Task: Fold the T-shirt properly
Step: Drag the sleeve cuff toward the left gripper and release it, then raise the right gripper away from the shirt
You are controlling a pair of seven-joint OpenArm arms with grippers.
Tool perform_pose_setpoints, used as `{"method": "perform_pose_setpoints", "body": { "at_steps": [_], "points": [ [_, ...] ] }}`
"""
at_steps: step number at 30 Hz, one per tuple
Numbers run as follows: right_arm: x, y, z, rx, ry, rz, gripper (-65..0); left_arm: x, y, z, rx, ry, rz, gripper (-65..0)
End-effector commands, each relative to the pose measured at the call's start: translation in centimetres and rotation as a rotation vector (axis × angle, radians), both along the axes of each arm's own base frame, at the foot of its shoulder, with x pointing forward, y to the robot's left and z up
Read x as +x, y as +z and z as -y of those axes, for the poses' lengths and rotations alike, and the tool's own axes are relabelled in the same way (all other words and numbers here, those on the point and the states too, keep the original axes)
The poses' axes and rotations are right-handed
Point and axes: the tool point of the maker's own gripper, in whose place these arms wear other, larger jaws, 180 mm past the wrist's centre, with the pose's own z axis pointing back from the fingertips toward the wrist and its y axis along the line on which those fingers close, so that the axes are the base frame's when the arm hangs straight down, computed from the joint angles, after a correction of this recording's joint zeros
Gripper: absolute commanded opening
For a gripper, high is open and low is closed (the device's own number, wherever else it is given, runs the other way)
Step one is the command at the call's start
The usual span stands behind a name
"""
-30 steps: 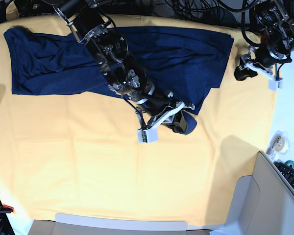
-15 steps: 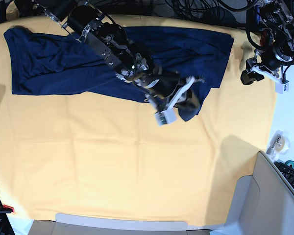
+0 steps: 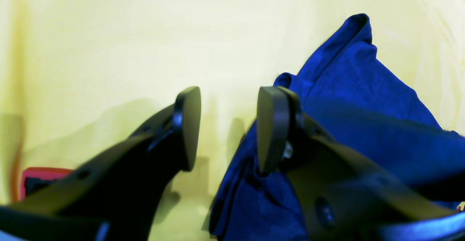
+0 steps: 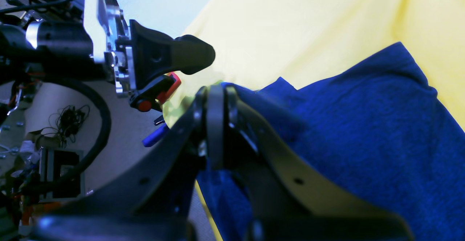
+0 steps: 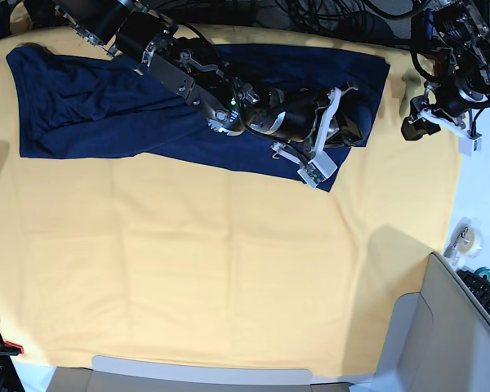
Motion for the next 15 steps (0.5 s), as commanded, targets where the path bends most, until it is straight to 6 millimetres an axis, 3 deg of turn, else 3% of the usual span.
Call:
{"method": "perform_pose_setpoints", "body": {
  "at_steps": [1, 4, 11, 15],
  "points": [
    [0.6, 1.7, -0.5, 0.045, 0.001, 0.042, -65.0, 0.7, 1.2, -0.5, 0.017, -0.001, 0.041, -41.3],
    [0.5, 1.7, -0.4, 0.041, 0.004, 0.039, -62.7, 0.7, 1.2, -0.5, 0.017, -0.001, 0.041, -41.3],
    [0.9, 2.0, -0.4, 0.04, 0.006, 0.051, -39.3, 0.7, 1.2, -0.5, 0.017, -0.001, 0.041, -41.3],
    [1.7, 2.5, -0.4, 0.043, -0.007, 0.07, -33.2, 0.7, 1.2, -0.5, 0.017, -0.001, 0.041, -41.2]
  ]
}}
